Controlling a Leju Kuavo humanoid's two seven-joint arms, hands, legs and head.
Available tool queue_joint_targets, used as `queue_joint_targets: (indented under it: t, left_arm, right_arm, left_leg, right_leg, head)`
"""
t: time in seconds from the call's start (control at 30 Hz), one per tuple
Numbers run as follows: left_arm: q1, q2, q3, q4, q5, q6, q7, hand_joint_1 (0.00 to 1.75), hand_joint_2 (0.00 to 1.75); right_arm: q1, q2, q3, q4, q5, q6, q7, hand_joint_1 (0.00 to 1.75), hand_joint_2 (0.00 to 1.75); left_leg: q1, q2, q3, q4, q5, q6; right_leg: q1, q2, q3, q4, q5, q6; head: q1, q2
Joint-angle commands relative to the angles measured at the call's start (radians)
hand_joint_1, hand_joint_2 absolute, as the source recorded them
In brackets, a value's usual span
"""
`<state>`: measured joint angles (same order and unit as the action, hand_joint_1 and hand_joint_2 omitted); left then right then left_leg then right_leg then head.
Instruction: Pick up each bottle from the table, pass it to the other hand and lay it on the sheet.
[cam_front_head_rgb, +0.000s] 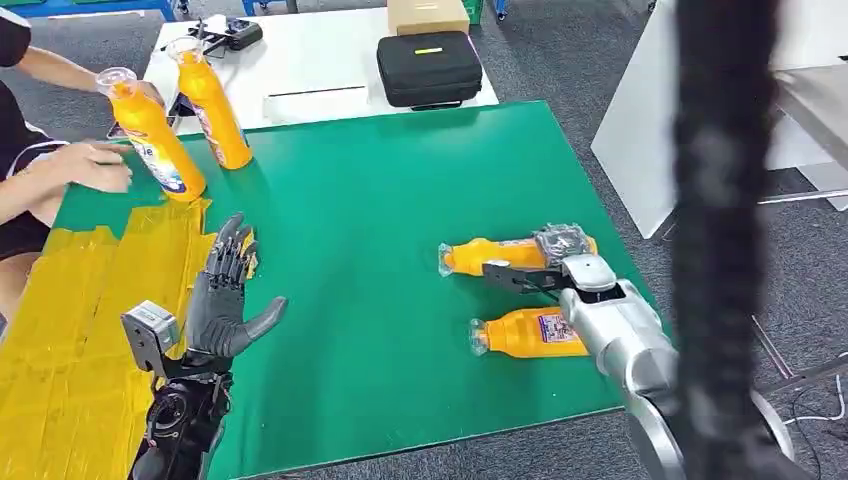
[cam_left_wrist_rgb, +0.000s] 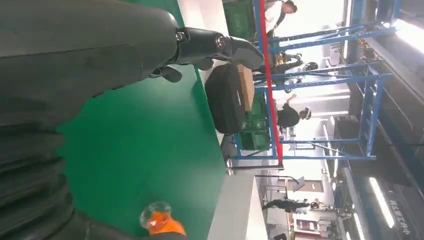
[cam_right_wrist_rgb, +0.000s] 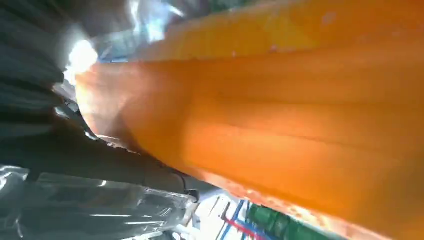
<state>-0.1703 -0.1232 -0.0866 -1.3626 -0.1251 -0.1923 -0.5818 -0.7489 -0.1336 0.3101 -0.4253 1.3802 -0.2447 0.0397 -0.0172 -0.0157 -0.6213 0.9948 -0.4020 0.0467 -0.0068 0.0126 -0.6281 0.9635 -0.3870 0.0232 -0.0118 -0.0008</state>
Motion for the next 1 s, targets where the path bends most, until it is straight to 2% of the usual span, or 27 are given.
queue_joint_targets:
  t: [0.03, 0.07, 0.1, 0.13, 0.2, 0.4, 0.47, 0.5, 0.57, 0.6, 0.63, 0.67, 0.77, 0.8, 0.93, 1.0]
  left_arm:
    - [-0.002, 0.006, -0.005, 0.002, 0.001, 0.008, 0.013, 0.0, 1.75]
    - [-0.002, 0.006, -0.009, -0.001, -0.001, 0.009, 0.016, 0.0, 1.75]
    - [-0.003, 0.005, -0.011, -0.004, -0.003, 0.011, 0.02, 0.0, 1.75]
    - [-0.006, 0.003, -0.014, -0.003, -0.005, 0.011, 0.023, 0.0, 1.75]
    - [-0.015, 0.001, -0.023, 0.001, -0.013, 0.01, 0.036, 0.0, 1.75]
    - [-0.015, 0.001, -0.024, 0.002, -0.013, 0.011, 0.036, 0.0, 1.75]
    - [-0.018, 0.005, -0.029, 0.007, -0.022, 0.011, 0.053, 0.0, 1.75]
    - [-0.023, 0.007, -0.037, 0.015, -0.035, 0.019, 0.083, 0.0, 1.75]
    - [-0.03, 0.01, -0.051, 0.023, -0.039, 0.022, 0.094, 0.0, 1.75]
    - [-0.033, 0.017, -0.067, 0.024, -0.042, 0.021, 0.097, 0.0, 1.75]
    - [-0.039, 0.021, -0.081, 0.024, -0.042, 0.02, 0.096, 0.0, 1.75]
    - [-0.044, 0.026, -0.097, 0.022, -0.043, 0.018, 0.097, 0.0, 1.75]
    - [-0.042, 0.037, -0.149, -0.008, -0.045, 0.016, 0.107, 0.0, 1.75]
    - [-0.037, 0.038, -0.163, -0.02, -0.045, 0.015, 0.109, 0.0, 1.75]
    - [-0.039, 0.041, -0.223, -0.037, -0.054, 0.003, 0.118, 0.0, 1.75]
    - [-0.053, 0.039, -0.245, -0.018, -0.05, 0.005, 0.121, 0.0, 1.75]
  right_arm:
    - [0.038, 0.064, -0.122, -0.122, -0.093, -0.26, -0.025, 1.75, 1.75]
    - [0.063, 0.077, -0.15, -0.18, -0.132, -0.305, -0.057, 1.75, 1.75]
    - [0.073, 0.079, -0.149, -0.205, -0.132, -0.29, -0.057, 1.75, 1.75]
    - [0.102, 0.087, -0.16, -0.276, -0.146, -0.325, -0.071, 1.75, 1.75]
    - [0.158, 0.108, -0.173, -0.399, -0.21, -0.324, -0.126, 1.75, 1.75]
    - [0.169, 0.107, -0.173, -0.418, -0.211, -0.317, -0.123, 1.75, 1.75]
    - [0.183, 0.123, -0.192, -0.445, -0.28, -0.356, -0.184, 1.75, 1.75]
    - [0.228, 0.153, -0.201, -0.534, -0.411, -0.378, -0.281, 1.75, 1.75]
    - [0.285, 0.169, -0.176, -0.635, -0.519, -0.355, -0.335, 1.75, 1.75]
    - [0.325, 0.185, -0.15, -0.716, -0.707, -0.276, -0.454, 1.75, 1.75]
    - [0.35, 0.186, -0.134, -0.758, -0.794, -0.214, -0.489, 1.75, 1.75]
    - [0.373, 0.201, -0.125, -0.802, -0.915, -0.124, -0.535, 1.75, 1.75]
    - [0.429, 0.22, -0.073, -0.873, -1.049, -0.017, -0.569, 1.75, 1.75]
    - [0.445, 0.231, -0.062, -0.885, -1.12, 0.043, -0.585, 1.75, 1.75]
    - [0.47, 0.246, -0.016, -0.879, -1.191, 0.118, -0.59, 1.75, 1.75]
    - [0.463, 0.25, 0.013, -0.855, -1.157, 0.101, -0.593, 1.75, 1.75]
  left_leg:
    - [0.001, 0.002, 0.004, 0.0, -0.002, -0.003]
    - [0.001, 0.003, 0.006, 0.001, -0.004, -0.004]
    - [0.001, 0.002, 0.003, 0.0, -0.002, -0.003]
    - [0.001, 0.002, 0.002, 0.0, -0.001, -0.002]
    - [0.001, 0.003, 0.005, 0.001, -0.004, -0.004]
    - [0.001, 0.002, 0.004, 0.001, -0.003, -0.003]
    - [0.001, 0.0, 0.005, 0.002, -0.003, -0.004]
    - [0.001, 0.0, 0.003, 0.001, -0.002, -0.003]
    - [0.001, 0.001, 0.004, 0.0, -0.003, -0.004]
    - [0.002, 0.001, 0.006, 0.001, -0.004, -0.005]
    - [0.001, 0.0, 0.003, 0.0, -0.002, -0.003]
    - [0.002, 0.001, 0.006, 0.001, -0.004, -0.005]
    - [0.001, -0.001, 0.002, 0.0, -0.002, -0.003]
    - [0.002, 0.0, 0.005, 0.001, -0.004, -0.005]
    - [0.002, 0.001, 0.005, 0.001, -0.004, -0.004]
    - [0.002, 0.0, 0.004, 0.001, -0.003, -0.004]
  right_leg:
    - [0.001, 0.0, 0.004, 0.0, -0.002, -0.001]
    - [0.001, 0.001, 0.006, 0.001, -0.003, -0.001]
    - [0.001, 0.001, 0.003, 0.0, -0.002, -0.001]
    - [0.001, 0.001, 0.002, 0.0, -0.001, -0.001]
    - [0.002, 0.001, 0.005, 0.001, -0.003, -0.001]
    - [0.001, 0.0, 0.004, 0.001, -0.002, -0.001]
    - [0.001, -0.002, 0.005, 0.001, -0.003, -0.001]
    - [0.001, -0.002, 0.003, 0.001, -0.002, -0.001]
    - [0.001, -0.001, 0.004, 0.0, -0.002, -0.001]
    - [0.002, -0.001, 0.006, 0.001, -0.004, -0.001]
    - [0.001, -0.001, 0.003, 0.0, -0.002, -0.001]
    - [0.002, -0.001, 0.005, 0.001, -0.004, -0.002]
    - [0.001, -0.002, 0.002, 0.0, -0.002, -0.001]
    - [0.002, -0.003, 0.005, 0.001, -0.004, -0.002]
    - [0.002, -0.001, 0.004, 0.001, -0.004, -0.001]
    - [0.002, -0.002, 0.004, 0.001, -0.003, -0.001]
  head:
    - [0.0, 0.0]
    - [0.0, 0.0]
    - [0.0, 0.0]
    - [0.0, 0.0]
    - [0.0, 0.0]
    - [-0.001, 0.0]
    - [0.0, 0.0]
    - [0.0, 0.0]
    - [0.0, 0.0]
    - [0.0, 0.0]
    - [0.0, 0.0]
    - [0.0, 0.0]
    - [0.0, 0.0]
    - [-0.001, 0.0]
    - [0.0, 0.0]
    - [0.0, 0.0]
